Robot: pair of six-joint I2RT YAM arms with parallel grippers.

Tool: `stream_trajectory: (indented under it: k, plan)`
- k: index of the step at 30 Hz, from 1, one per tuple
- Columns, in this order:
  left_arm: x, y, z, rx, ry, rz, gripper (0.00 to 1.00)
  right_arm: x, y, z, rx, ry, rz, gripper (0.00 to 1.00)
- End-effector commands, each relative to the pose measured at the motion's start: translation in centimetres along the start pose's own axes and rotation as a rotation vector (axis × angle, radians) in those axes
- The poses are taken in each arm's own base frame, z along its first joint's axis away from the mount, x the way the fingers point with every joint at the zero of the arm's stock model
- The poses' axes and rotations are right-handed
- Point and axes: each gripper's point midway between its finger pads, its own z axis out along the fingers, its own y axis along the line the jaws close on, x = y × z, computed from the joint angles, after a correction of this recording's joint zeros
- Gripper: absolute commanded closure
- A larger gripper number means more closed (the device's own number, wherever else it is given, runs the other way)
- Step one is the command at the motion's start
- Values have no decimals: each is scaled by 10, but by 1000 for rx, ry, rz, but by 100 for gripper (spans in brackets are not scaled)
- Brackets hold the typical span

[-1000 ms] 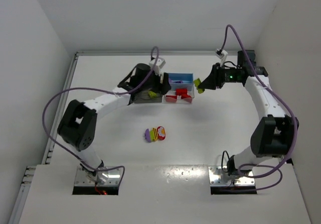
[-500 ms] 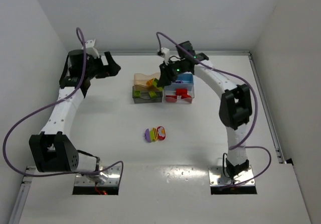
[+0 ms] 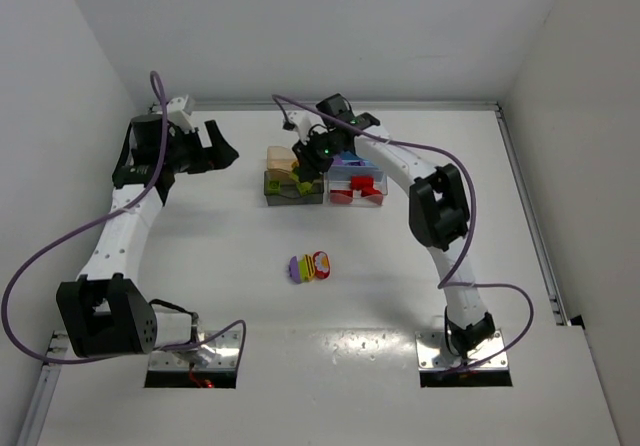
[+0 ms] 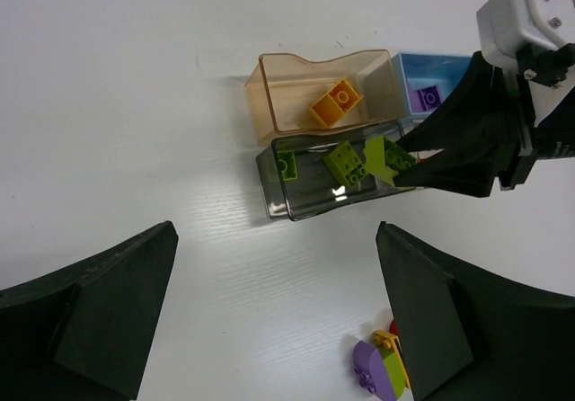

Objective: Sort the legos into containers by color

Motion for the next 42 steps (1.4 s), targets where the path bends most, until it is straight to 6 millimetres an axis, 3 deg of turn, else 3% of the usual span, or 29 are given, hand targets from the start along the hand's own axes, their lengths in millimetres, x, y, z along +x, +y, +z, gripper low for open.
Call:
stream_trajectory:
  k: [1, 5, 8, 11, 12, 14, 15, 16, 18, 21, 22, 23, 24, 26, 27, 28, 30, 33, 37, 42]
  plan:
    - [-8, -5, -7, 22, -30, 12, 0, -21, -7, -7, 55, -30, -84, 84]
    - [-2, -6, -6, 60, -8, 23, 0, -19, -6, -6, 65, -13, -94, 53]
    - [2, -19, -5, 108, -8, 127, 0, -25, -8, -14, 99, -19, -93, 37]
    - [20, -35, -6, 165, -2, 256, 0, -38, -5, -37, 149, -49, -90, 31]
    - [26, -38, -6, 178, 7, 283, 0, -50, 2, -56, 161, -80, -97, 30]
    - [48, -60, -8, 285, 31, 406, 0, -47, 6, -70, 169, -82, -92, 30]
    - [60, -73, -11, 350, 54, 450, 0, -45, -1, -84, 190, -93, -64, 30]
    - [73, -81, -13, 382, 84, 491, 0, -55, 7, -107, 197, -135, -56, 30]
    - [107, -104, -14, 462, 145, 600, 0, -41, 4, -131, 213, -136, -3, 30]
    - [153, -122, -17, 533, 242, 696, 3, -25, 20, -173, 227, -152, 32, 30]
    - [168, -124, -17, 544, 283, 703, 3, 0, 20, -179, 230, -113, 80, 30]
    - [177, -126, -18, 552, 299, 730, 5, 0, 28, -199, 250, -132, 67, 30]
    - [197, -132, -22, 581, 338, 755, 5, 9, 32, -206, 248, -127, 84, 30]
    - [214, -132, -21, 567, 376, 806, 6, 45, 36, -217, 253, -86, 155, 28]
    - [229, -138, -26, 588, 404, 849, 6, 49, 44, -231, 262, -99, 138, 27]
    - [234, -135, -22, 559, 423, 873, 6, 76, 48, -232, 260, -44, 159, 25]
    - [255, -135, -24, 566, 496, 918, 6, 96, 54, -239, 273, -8, 172, 25]
    - [275, -132, -19, 548, 556, 991, 6, 127, 64, -248, 294, 32, 217, 25]
    - [291, -129, -10, 536, 611, 1031, 6, 135, 64, -262, 327, 6, 227, 25]
    - [296, -134, 7, 532, 611, 1040, 6, 139, 63, -272, 346, -6, 264, 25]
